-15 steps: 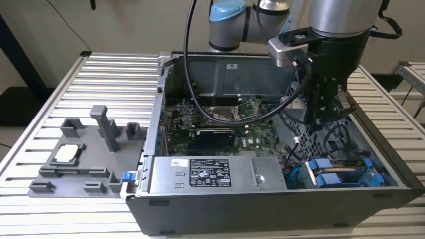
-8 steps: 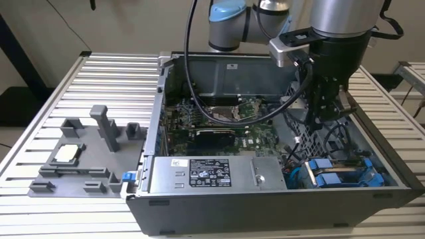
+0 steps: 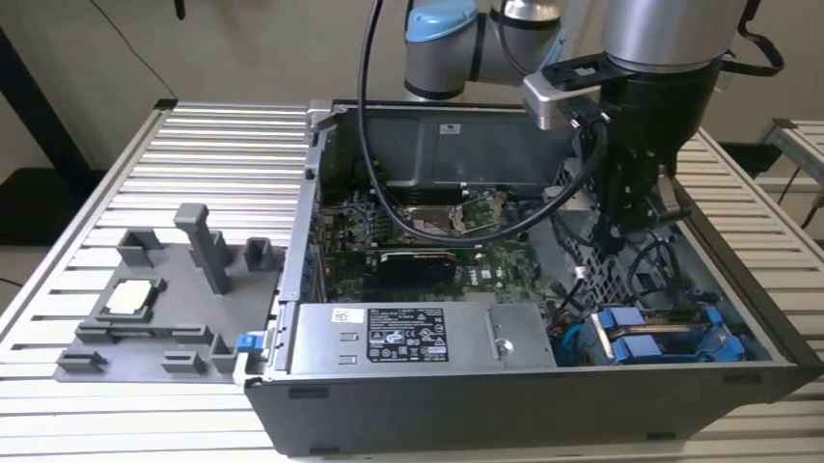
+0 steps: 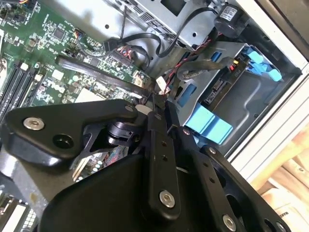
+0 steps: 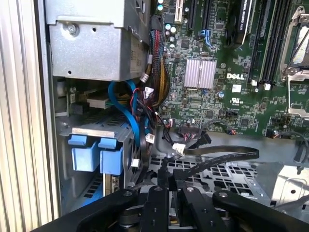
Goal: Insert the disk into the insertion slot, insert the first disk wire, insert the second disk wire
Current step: 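Insert the first disk wire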
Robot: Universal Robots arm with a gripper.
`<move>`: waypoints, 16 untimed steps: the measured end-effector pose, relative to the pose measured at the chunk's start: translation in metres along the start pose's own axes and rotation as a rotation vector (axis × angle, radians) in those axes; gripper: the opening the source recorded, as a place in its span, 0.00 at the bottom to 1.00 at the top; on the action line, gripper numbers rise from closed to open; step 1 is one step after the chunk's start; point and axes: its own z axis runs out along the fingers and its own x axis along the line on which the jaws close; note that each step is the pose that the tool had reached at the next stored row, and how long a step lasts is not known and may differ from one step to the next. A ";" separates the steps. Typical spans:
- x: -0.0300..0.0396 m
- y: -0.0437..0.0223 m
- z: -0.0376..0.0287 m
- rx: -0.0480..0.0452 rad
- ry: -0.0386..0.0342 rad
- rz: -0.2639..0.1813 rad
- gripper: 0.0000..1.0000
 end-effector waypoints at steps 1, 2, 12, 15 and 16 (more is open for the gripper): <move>0.0001 -0.0001 0.0000 -0.0003 0.0001 0.000 0.15; 0.0004 -0.0003 0.0000 -0.0006 -0.0001 0.000 0.15; -0.0015 -0.0013 -0.0002 -0.0065 0.0538 -0.010 0.18; -0.0060 -0.0010 -0.0006 -0.0101 0.1067 -0.020 0.30; -0.0077 -0.0009 -0.0007 -0.0109 0.1233 -0.023 0.30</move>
